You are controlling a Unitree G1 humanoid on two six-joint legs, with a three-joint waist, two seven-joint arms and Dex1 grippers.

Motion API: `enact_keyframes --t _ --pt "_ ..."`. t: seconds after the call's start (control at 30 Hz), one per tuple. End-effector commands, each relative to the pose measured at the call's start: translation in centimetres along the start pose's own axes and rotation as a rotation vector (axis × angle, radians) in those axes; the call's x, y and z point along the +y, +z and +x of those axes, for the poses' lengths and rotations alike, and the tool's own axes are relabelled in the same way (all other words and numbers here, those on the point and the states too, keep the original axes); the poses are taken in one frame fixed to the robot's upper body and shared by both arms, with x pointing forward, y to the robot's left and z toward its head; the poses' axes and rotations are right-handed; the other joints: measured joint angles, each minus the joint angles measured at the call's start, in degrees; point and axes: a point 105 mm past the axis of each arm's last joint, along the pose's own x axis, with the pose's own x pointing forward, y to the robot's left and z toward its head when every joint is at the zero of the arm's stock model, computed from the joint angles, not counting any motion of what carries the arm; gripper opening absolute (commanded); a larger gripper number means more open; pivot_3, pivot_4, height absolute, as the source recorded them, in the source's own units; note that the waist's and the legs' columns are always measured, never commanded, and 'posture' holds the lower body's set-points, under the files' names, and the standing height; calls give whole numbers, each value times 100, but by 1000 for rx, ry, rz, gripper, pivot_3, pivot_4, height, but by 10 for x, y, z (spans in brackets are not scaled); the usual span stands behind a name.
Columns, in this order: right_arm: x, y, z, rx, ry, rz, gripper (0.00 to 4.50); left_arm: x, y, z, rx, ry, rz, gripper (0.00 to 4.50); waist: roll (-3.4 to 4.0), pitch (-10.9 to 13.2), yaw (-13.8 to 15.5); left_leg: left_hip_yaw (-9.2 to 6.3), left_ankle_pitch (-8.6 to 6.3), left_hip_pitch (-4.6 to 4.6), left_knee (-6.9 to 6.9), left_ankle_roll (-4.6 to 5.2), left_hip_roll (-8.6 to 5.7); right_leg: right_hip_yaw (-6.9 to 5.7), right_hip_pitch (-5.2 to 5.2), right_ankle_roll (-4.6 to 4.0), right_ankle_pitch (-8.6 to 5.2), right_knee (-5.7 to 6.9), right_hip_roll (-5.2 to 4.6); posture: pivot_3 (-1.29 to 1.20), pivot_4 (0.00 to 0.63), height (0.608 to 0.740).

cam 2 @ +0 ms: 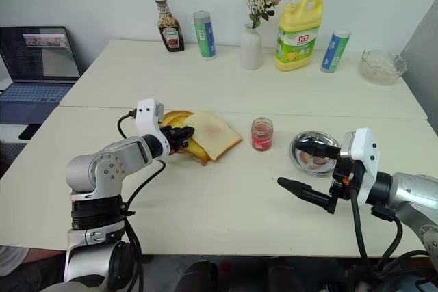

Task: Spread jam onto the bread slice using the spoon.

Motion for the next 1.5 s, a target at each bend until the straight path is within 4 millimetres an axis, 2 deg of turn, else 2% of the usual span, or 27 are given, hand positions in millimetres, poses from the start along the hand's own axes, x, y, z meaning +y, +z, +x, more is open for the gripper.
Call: enact_keyframes --t 0.03,0.17,0.3,0.4,0.53,0.63,0.9,1.07,1.23,1.33,1.5 --pt "0 7 0 -24 0 -33 4500 -10 15 -4 -39 -56 13 19 0 0 0 0 0 0 0 0 0 0 0 0 0 0 0 0 150 740" --pt "-2 6 -2 -16 -9 -31 4500 -19 17 -11 -30 -136 34 19 0 0 -1 1 0 0 0 0 0 0 -1 -1 0 0 0 0 150 740" --pt "-5 5 -7 -3 -27 -31 4500 -32 15 -29 20 -286 75 19 -2 2 -4 1 0 -2 -1 0 1 0 -5 0 0 1 1 0 150 740" --pt "-4 3 -14 30 -35 -17 4500 -44 3 -53 115 -464 110 19 -1 2 -8 3 0 -2 -4 -1 1 2 -7 -1 0 2 0 0 150 740" --pt "0 0 -19 62 -25 -5 4500 -52 -9 -74 197 -598 137 19 0 2 -11 4 0 -1 -5 -1 3 1 -10 1 -1 4 0 0 150 740" --pt "1 -1 -22 76 -26 0 4500 -68 -16 -86 236 -750 140 19 0 2 -10 5 0 -1 -4 -1 2 2 -9 4 -3 4 0 0 150 740" --pt "6 -3 -27 128 -21 15 4500 -110 -28 -95 273 -1016 150 19 -1 2 -2 7 -1 -3 -1 0 1 4 -9 6 -4 2 -1 0 150 740" --pt "9 -4 -30 141 -22 24 4500 -99 -44 -82 317 -969 137 19 0 2 -10 8 -1 -1 -3 0 2 6 -9 5 -4 3 1 0 150 740" --pt "11 -5 -30 151 -24 33 4500 -88 -41 -69 287 -905 129 19 0 2 -8 7 -1 -2 0 1 2 6 -9 5 -4 3 2 0 150 740" --pt "12 -2 -31 143 -17 39 4500 -97 -34 -79 278 -984 96 19 -1 2 -7 8 -1 -3 0 0 2 6 -9 6 -4 2 2 0 150 740" --pt "10 -2 -32 149 -9 47 4500 -106 -36 -97 306 -1067 128 19 0 2 -7 8 -1 -2 -2 1 3 6 -10 6 -5 2 2 0 150 740"
